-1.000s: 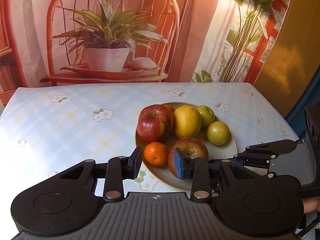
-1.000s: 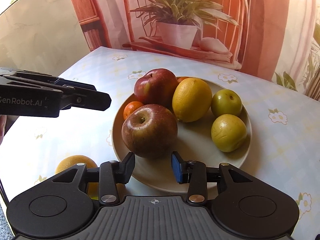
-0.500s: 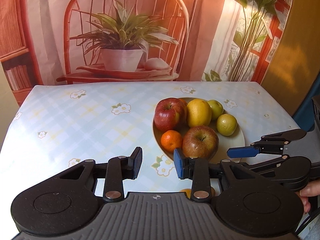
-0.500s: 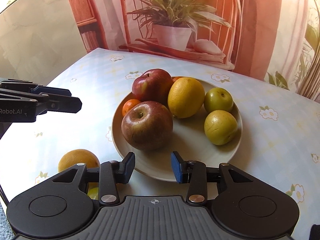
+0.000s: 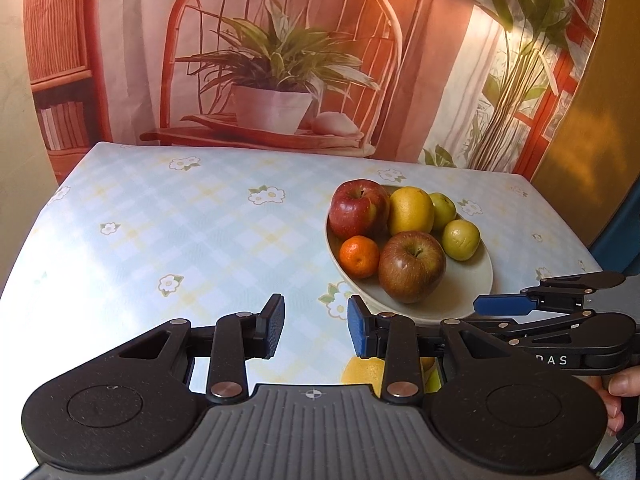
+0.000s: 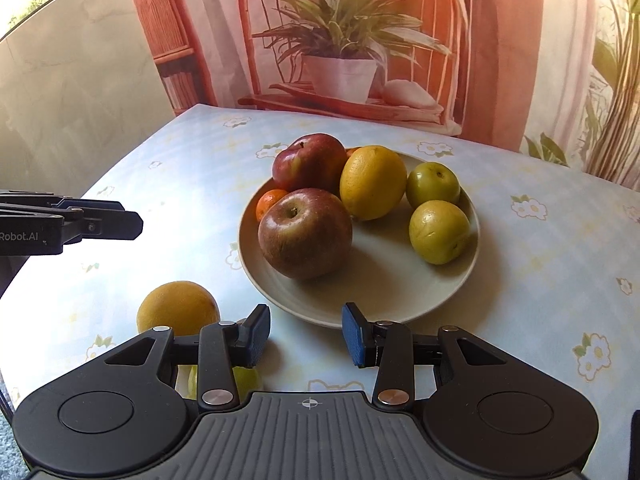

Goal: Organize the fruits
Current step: 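Pull the left tool back from the plate toward the pile, then move the right tool down around a tangerine in the pile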

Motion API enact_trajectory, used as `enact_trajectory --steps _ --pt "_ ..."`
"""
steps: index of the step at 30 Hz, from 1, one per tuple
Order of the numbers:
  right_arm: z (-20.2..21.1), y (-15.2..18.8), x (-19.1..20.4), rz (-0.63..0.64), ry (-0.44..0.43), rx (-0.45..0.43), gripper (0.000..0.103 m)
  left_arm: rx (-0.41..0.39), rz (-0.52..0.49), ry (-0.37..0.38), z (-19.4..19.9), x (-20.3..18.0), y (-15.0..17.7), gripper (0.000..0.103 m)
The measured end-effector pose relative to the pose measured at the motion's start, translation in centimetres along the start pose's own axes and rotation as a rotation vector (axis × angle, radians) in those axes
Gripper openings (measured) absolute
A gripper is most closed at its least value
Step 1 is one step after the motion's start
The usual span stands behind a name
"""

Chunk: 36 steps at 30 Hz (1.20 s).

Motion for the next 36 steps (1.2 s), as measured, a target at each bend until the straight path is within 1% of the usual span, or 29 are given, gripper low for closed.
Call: enact_trajectory --steps 5,12,19,31,36 --pt "1.0 0.8 0.1 0.003 0.004 -0.009 0.037 0.0 0.009 0.01 0.2 -0.4 0.9 0.036" --pt "2.3 2.5 -0.1 0.042 0.008 0.0 0.037 0.003 0.027 0.036 0.6 -1.2 2.5 0.036" --pt "3.1 4.5 -0.2 0.069 -0.005 0.014 0.037 0.004 0.046 0.033 0.8 -1.5 3.8 0.036" --pt "3.3 5.7 1.4 0.122 -0.057 0.027 0.037 0.016 0.048 0.028 1.1 -2.0 4.7 0.036" --pt "3.2 5.9 1.5 0.121 -0.067 0.03 0.037 0.021 0.045 0.029 0.9 -2.0 4.7 0.036"
Point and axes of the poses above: each gripper's, at about its wrist camera, not at the fingertips, and z roughly against the way its jaws point, x to its left, y to its underside, the point moved 6 cm from there along -z, roughly the way its jaws point, and after that the axes turned 15 degrees about y, right-handed, at the moved point
